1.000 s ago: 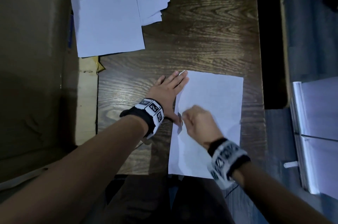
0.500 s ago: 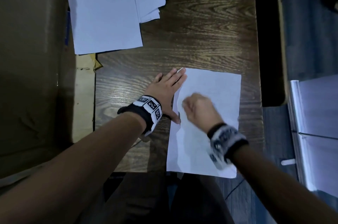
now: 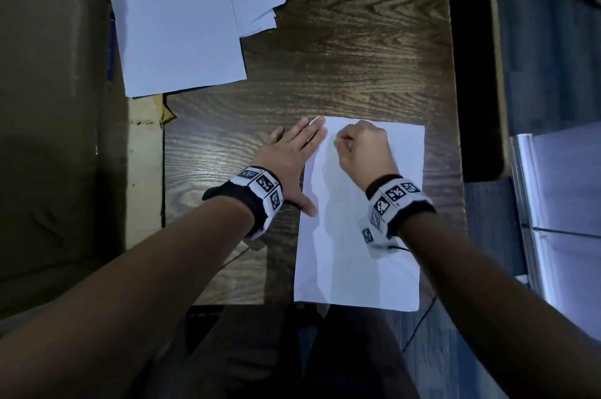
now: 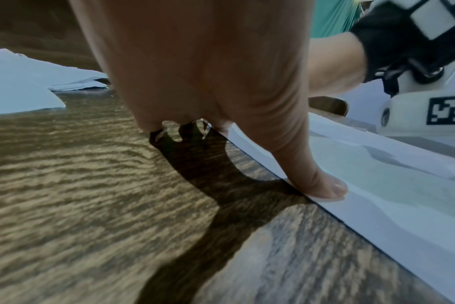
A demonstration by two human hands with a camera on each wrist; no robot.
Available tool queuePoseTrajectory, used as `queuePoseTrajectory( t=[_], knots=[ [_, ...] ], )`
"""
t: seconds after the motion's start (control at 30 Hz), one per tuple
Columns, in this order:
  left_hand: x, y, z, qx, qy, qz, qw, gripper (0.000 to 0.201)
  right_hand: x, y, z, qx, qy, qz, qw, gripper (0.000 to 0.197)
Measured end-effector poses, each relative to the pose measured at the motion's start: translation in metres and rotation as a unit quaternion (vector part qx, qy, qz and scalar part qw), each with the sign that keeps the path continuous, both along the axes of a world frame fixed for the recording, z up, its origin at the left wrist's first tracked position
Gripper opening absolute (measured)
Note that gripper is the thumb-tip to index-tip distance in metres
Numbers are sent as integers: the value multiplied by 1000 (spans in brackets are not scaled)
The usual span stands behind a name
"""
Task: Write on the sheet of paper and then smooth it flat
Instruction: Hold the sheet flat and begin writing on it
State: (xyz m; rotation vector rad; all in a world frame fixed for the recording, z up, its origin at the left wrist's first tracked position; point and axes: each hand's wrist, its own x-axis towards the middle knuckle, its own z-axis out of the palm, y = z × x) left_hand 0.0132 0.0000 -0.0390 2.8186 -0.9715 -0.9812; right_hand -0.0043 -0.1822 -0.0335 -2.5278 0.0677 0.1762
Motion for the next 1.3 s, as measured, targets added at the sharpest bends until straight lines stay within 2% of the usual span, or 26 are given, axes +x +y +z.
queuePoseTrajectory(
  t=[0.07,0.17,0.23,0.37,0.43,0.57,0.63,0.73,0.87,1.0,1.13,1.3],
  knots=[
    [0,0,0,2,-2,-1,1000,157,-28,4,1,5,15,20,1000,15],
    [0,0,0,3,-6,1,1000,156,-88,7,14,42,62,109,991,15],
    [-1,-1,0,1,-5,4,1000,155,-76,2,13,36,68,130,989,16],
    [-2,-2,1,0,-1,0,1000,155,-10,0,2,10,15,41,999,14],
    [-2,-2,1,6,0,2,1000,155,-20,5,0,9,21,33,999,15],
    [-3,-4,4,22,-9,15,1000,156,-88,0,5,36,56,80,994,17],
    [-4,-6,5,23,-8,21,999,156,-98,-9,4,44,64,91,993,15],
    [-4,-8,8,34,-12,16,999,155,-77,-13,0,34,45,85,995,13],
    [-5,-11,11,47,-21,7,999,155,-32,-18,-1,27,21,5,999,10],
    [5,-15,18,65,-21,35,997,153,-22,-35,0,44,35,12,998,7],
    [25,-13,28,24,-12,62,998,135,-35,-53,0,35,51,37,997,13],
    [21,-10,20,-61,49,-8,997,98,-47,-58,6,65,60,5,996,13]
  ],
)
